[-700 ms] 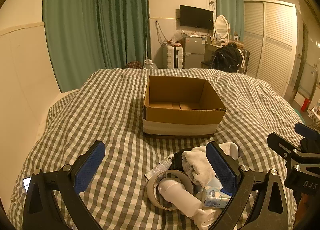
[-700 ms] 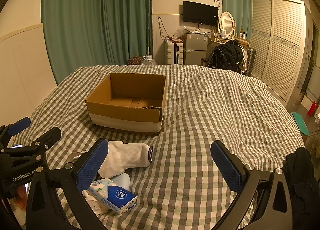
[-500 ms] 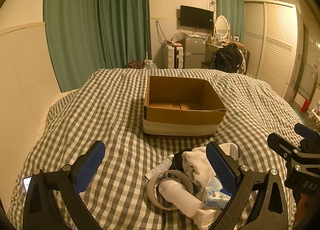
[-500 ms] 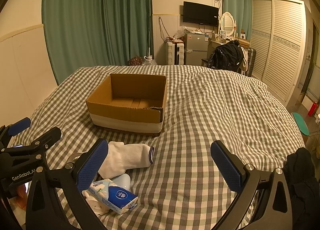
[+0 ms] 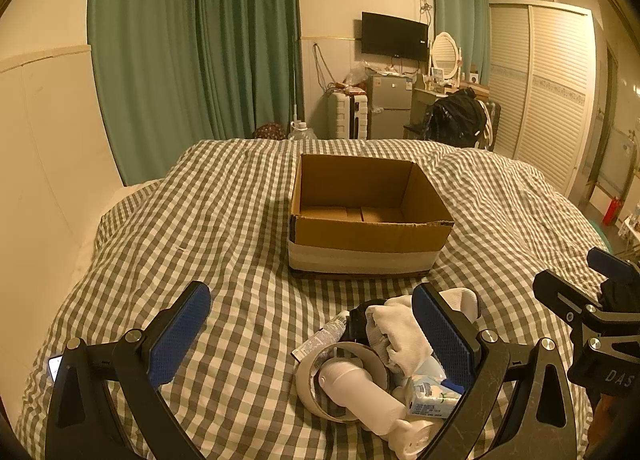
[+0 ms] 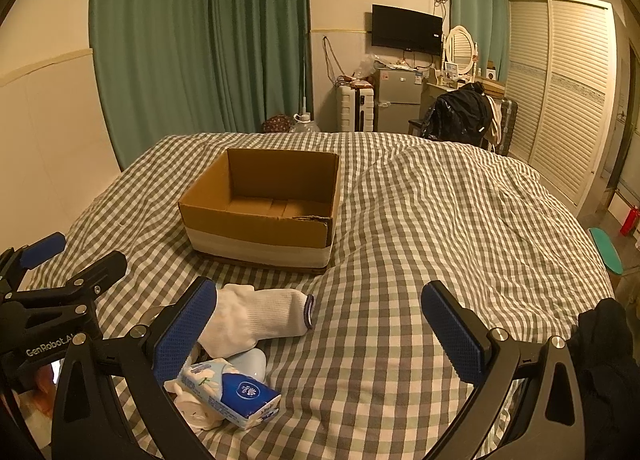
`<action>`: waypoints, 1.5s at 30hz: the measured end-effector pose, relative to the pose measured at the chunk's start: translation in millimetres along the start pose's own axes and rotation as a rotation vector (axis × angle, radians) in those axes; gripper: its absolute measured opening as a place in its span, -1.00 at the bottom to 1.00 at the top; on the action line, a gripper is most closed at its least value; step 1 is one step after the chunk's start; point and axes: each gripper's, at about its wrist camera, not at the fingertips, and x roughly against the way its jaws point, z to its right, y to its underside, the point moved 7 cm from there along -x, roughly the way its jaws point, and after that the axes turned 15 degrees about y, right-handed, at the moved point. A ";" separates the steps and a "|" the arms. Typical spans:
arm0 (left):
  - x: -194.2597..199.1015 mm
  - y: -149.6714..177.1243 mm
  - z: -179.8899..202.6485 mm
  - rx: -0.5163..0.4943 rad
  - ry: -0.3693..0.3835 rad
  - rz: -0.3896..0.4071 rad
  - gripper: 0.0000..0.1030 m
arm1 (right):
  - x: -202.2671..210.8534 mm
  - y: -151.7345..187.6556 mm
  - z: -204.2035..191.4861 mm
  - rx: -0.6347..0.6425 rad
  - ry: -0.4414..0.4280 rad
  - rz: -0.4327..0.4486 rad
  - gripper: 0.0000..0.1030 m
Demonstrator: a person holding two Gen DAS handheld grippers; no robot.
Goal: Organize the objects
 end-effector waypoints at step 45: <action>7.6 4.5 -1.4 -0.009 -0.020 0.016 1.00 | 15.2 -2.6 -17.6 0.049 -0.090 0.059 0.99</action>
